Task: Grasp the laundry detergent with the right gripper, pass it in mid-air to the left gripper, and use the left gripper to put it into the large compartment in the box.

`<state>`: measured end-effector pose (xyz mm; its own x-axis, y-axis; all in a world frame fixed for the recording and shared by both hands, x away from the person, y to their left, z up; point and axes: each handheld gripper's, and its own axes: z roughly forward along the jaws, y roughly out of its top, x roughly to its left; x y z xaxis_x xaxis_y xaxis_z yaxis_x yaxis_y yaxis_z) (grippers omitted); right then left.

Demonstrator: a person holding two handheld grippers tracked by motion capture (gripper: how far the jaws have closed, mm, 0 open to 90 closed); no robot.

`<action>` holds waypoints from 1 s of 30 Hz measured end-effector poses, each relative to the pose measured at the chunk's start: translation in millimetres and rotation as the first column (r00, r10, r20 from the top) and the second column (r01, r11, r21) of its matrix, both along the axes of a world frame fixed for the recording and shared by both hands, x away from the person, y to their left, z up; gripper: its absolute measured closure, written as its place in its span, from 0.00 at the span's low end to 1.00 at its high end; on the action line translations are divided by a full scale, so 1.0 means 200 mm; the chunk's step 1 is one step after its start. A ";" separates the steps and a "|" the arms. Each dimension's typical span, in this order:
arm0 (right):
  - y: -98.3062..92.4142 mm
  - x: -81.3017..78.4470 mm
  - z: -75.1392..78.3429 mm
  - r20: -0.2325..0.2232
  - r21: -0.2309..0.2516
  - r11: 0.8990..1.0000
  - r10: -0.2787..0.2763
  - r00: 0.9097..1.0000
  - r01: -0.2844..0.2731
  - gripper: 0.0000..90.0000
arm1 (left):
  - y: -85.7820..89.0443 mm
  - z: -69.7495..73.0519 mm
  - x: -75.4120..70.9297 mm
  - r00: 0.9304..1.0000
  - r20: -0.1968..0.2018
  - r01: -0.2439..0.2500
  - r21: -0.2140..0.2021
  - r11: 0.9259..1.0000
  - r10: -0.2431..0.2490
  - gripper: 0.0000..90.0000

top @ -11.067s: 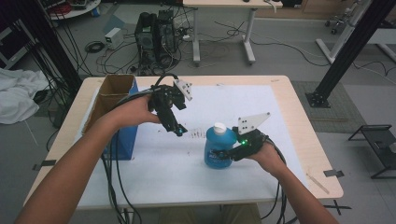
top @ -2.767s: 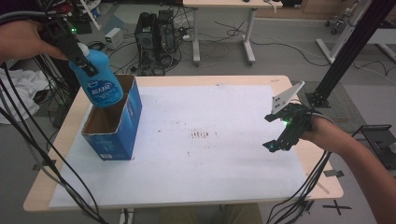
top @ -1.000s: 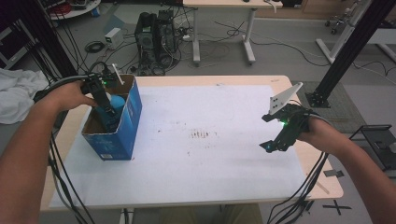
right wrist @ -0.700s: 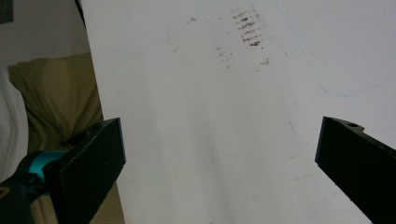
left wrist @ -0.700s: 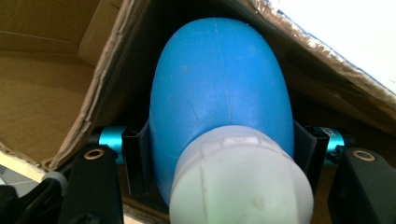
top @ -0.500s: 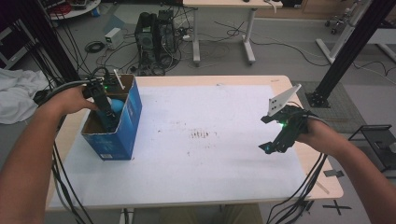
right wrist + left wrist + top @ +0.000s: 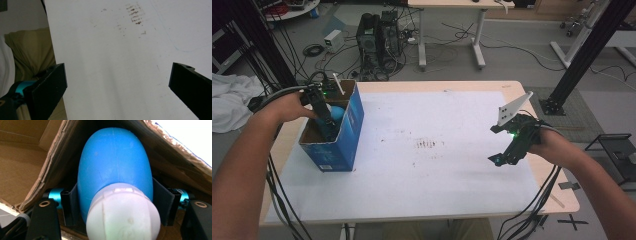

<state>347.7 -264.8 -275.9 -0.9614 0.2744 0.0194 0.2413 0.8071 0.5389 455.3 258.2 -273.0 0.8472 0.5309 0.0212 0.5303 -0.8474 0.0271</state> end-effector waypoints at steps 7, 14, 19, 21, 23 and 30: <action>0.01 0.00 0.00 0.005 -0.003 1.000 0.004 1.000 -0.004 0.01 | 0.02 0.04 -0.01 1.000 0.018 -0.013 -0.022 1.000 0.014 0.32; 0.02 0.00 0.00 0.001 -0.006 1.000 0.009 1.000 -0.009 0.01 | 0.05 0.13 -0.03 0.997 0.069 -0.038 -0.064 0.997 0.043 0.32; 0.02 0.00 0.00 0.004 -0.002 1.000 0.011 1.000 -0.011 0.01 | 0.05 0.19 -0.04 0.994 0.094 -0.042 -0.084 0.996 0.050 0.32; 0.02 0.00 0.00 0.003 0.000 1.000 0.010 1.000 -0.010 0.01 | 0.05 0.21 -0.05 0.995 0.092 -0.021 -0.074 0.997 0.028 0.32; 0.02 0.00 0.00 0.003 -0.001 1.000 0.008 1.000 -0.008 0.01 | 0.04 0.22 -0.05 0.994 0.102 -0.038 -0.094 0.995 0.047 0.32; 0.01 0.00 0.00 0.006 -0.002 1.000 0.011 1.000 -0.011 0.01 | 0.02 0.32 -0.09 0.991 0.124 -0.032 -0.125 0.992 0.048 0.32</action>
